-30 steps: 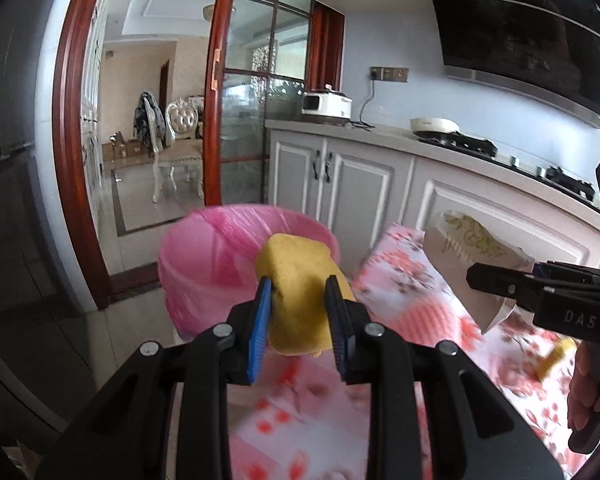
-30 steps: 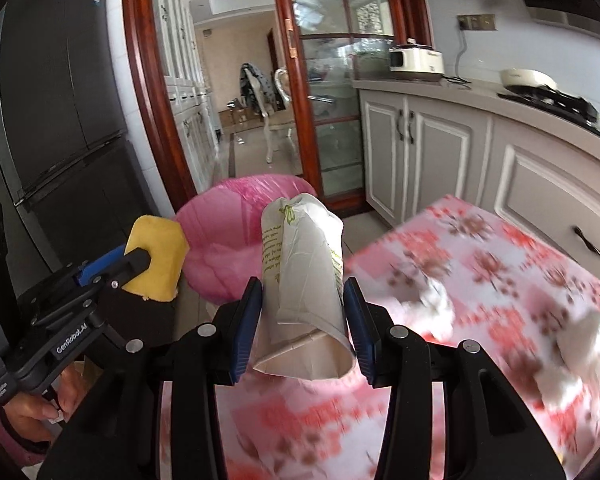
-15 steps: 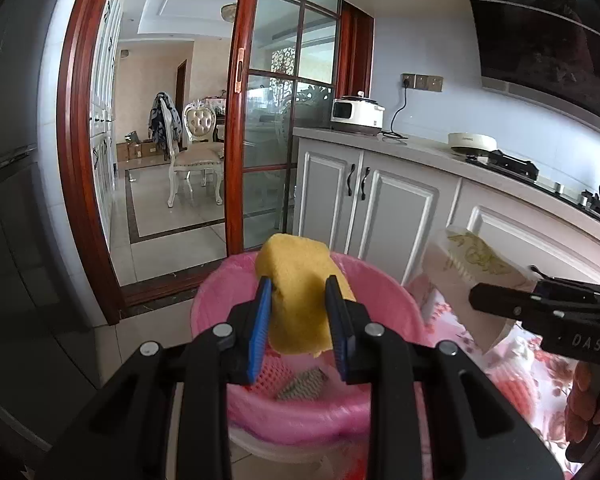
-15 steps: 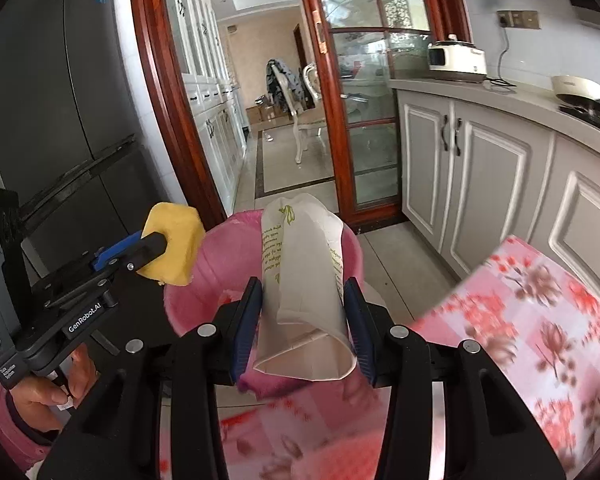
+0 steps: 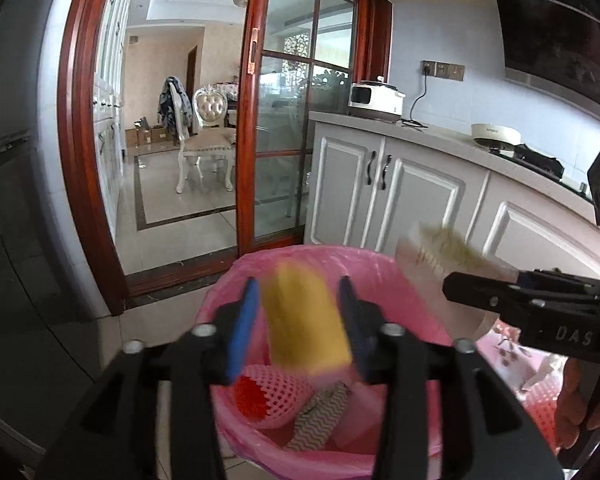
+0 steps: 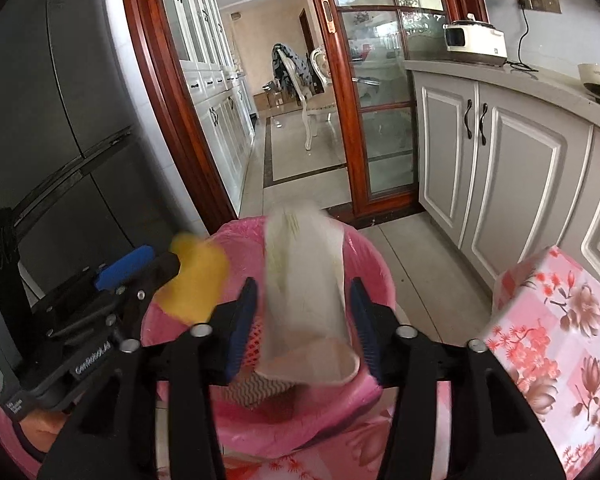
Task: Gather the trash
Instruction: 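Open the left tool over the bin while the right tool opens to drop the cup, then move both open tools back over the table items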
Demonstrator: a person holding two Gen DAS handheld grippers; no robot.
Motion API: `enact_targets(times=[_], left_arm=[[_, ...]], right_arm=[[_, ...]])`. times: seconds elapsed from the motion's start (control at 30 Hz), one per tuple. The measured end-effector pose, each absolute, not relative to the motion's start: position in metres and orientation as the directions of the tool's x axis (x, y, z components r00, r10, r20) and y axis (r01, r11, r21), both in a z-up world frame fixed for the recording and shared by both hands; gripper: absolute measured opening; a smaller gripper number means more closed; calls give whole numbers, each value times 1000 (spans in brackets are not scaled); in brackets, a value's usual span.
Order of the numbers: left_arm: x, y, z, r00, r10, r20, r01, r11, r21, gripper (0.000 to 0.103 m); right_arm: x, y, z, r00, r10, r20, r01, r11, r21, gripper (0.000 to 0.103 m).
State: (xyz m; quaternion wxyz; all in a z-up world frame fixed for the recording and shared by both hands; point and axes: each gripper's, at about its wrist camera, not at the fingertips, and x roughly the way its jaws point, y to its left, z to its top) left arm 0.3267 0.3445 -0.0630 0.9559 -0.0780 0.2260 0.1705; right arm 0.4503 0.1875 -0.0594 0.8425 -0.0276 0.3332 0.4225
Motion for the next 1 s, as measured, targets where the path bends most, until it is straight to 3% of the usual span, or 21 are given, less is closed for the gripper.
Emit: enact_targets(times=[0.07, 0.27, 0.4, 0.57, 0.83, 1.0], left_arm=[[321, 348, -66, 830, 312, -462, -386, 919, -74, 53], [294, 350, -65, 818, 345, -461, -425, 902, -79, 63], [273, 339, -59, 811, 372, -452, -445, 893, -64, 82], [242, 314, -52, 807, 402, -432, -467, 883, -50, 98], [193, 256, -62, 805, 363, -469, -442, 894, -66, 98], [172, 213, -68, 829, 290, -478, -353, 935, -46, 98]], right_arm=[[451, 185, -61, 415, 701, -580, -728, 638, 251, 60], [436, 167, -56, 430, 702, -568, -723, 645, 250, 60], [416, 146, -49, 442, 696, -566, -716, 654, 246, 63], [383, 109, -40, 469, 695, -545, -705, 666, 242, 74], [321, 23, -45, 538, 644, -544, -647, 729, 223, 85], [288, -36, -51, 604, 586, -540, -580, 788, 208, 85]])
